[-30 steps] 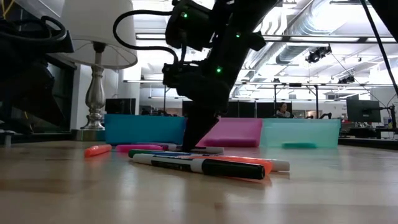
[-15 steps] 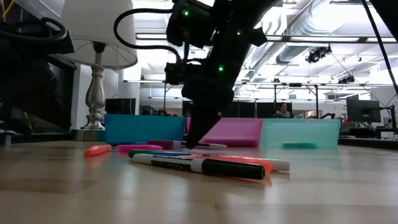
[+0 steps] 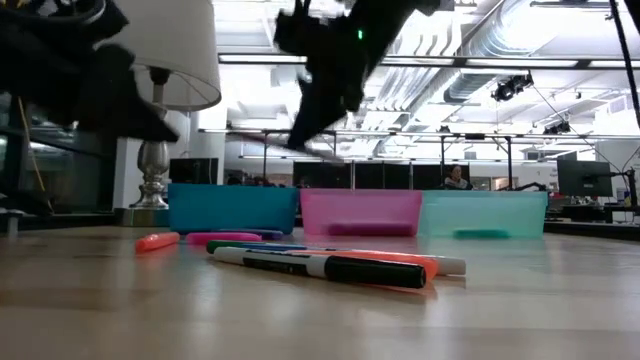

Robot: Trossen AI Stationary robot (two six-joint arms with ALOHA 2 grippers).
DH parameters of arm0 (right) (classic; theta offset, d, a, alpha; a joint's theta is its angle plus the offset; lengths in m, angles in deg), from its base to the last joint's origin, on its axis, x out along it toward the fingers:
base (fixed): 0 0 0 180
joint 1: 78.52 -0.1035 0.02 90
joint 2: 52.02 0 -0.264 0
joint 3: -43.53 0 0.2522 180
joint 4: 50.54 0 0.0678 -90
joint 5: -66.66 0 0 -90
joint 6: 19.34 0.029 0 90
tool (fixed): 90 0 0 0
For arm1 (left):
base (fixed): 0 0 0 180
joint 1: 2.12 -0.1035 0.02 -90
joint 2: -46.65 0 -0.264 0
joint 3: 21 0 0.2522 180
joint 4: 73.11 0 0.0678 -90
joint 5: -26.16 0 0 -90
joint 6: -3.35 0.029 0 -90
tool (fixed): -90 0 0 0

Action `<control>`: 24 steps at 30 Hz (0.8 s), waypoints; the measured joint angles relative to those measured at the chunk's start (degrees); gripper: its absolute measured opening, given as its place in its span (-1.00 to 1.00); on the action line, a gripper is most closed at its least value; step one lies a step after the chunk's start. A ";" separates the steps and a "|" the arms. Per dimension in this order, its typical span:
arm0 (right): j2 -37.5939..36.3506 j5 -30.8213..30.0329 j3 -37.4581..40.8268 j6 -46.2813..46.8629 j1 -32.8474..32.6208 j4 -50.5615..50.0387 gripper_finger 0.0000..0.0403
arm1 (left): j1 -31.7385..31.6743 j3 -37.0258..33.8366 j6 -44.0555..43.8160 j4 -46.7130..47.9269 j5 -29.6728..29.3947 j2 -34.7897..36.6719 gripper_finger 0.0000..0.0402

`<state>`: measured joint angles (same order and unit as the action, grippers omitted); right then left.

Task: Pick & Place Markers
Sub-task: Put the dark pink dry erase marker into the dark blue bin

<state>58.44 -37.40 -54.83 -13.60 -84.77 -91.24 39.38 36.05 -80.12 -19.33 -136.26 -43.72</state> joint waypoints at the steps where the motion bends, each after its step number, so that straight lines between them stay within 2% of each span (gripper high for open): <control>1: -1.03 0.07 0.00 -0.46 -0.10 0.11 -0.93 | -0.64 0.00 0.78 -1.08 -1.41 0.00 0.00; 8: -7.21 0.76 -0.08 -3.99 -0.55 1.36 -0.93 | -5.34 0.02 11.13 -10.04 -4.90 0.00 0.00; 14: -11.29 0.59 -0.09 -6.96 -0.53 -0.68 -0.93 | -5.87 0.03 26.61 -23.02 -3.59 0.25 -0.01; 20: -13.99 0.50 -0.09 -8.37 -0.53 -2.87 -0.93 | -6.92 0.02 48.45 -41.94 1.61 0.28 -0.15; 24: -14.80 0.45 -0.09 -8.77 -0.86 -5.24 -0.93 | -10.35 0.03 64.93 -56.78 9.71 0.28 -0.25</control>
<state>43.64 -36.96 -54.92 -22.37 -85.62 -96.48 29.02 36.08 -15.19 -76.11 -126.55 -43.43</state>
